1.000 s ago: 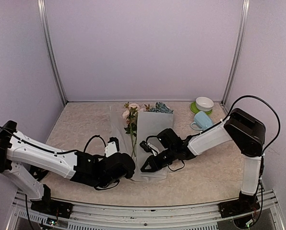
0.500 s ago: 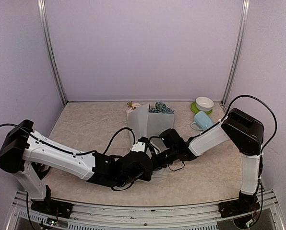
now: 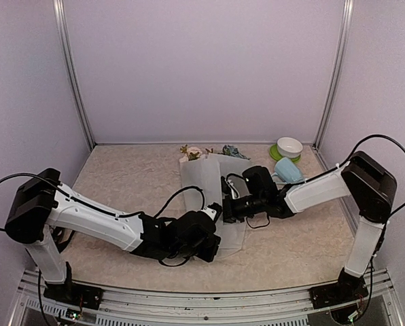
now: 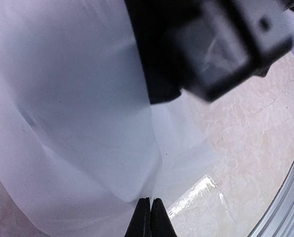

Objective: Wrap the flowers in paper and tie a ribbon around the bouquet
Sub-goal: Fold the 2/3-folded wrapping paper at the center of the board.

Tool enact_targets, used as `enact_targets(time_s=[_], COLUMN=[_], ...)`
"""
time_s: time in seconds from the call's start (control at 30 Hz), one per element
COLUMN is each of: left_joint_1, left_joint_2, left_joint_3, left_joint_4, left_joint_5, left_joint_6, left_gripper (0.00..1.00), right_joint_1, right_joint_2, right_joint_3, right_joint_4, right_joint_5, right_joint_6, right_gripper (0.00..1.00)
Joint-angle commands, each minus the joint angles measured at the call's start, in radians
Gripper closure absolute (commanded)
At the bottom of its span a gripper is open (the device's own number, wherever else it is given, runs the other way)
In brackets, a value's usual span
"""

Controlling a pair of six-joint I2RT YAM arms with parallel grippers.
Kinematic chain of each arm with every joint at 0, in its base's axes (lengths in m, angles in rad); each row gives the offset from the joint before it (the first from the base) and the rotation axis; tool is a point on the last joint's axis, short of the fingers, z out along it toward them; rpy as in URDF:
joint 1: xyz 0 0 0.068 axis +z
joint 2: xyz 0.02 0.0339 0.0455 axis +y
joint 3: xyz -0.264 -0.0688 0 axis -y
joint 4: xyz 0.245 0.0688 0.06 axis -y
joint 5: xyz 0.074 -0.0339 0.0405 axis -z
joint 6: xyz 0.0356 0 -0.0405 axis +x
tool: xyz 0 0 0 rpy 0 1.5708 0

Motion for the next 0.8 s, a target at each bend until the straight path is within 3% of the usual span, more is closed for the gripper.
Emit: enact_targets(time_s=[0.0,0.13,0.37,0.6,0.77], left_joint_1=[0.024,0.035,0.040,0.042,0.044], left_joint_2=[0.034,0.050,0.068,0.076,0.087], left_joint_3=[-0.019,-0.016,0.021,0.036,0.041], left_joint_4=[0.023,0.027,0.016,-0.015,-0.019], left_joint_5=[0.127,0.154,0.177,0.185,0.194], left_joint_6=[0.050,0.064,0.103,0.116,0.130], left_gripper=[1.00,1.00,1.00,1.00,1.00], right_joint_1=[-0.045,-0.122,-0.169,-0.164,-0.167], right_joint_2=[-0.093,-0.114,0.130,0.242,0.323], right_joint_3=[-0.047,-0.046,0.226,0.335,0.442], right_joint_4=[-0.017,-0.074,-0.158,-0.056,-0.123], right_joint_5=[0.065,0.044,-0.124,-0.240,-0.200], right_joint_6=[0.040,-0.014,-0.227,-0.207,-0.214], right_gripper=[1.00,1.00,1.00,1.00,1.00])
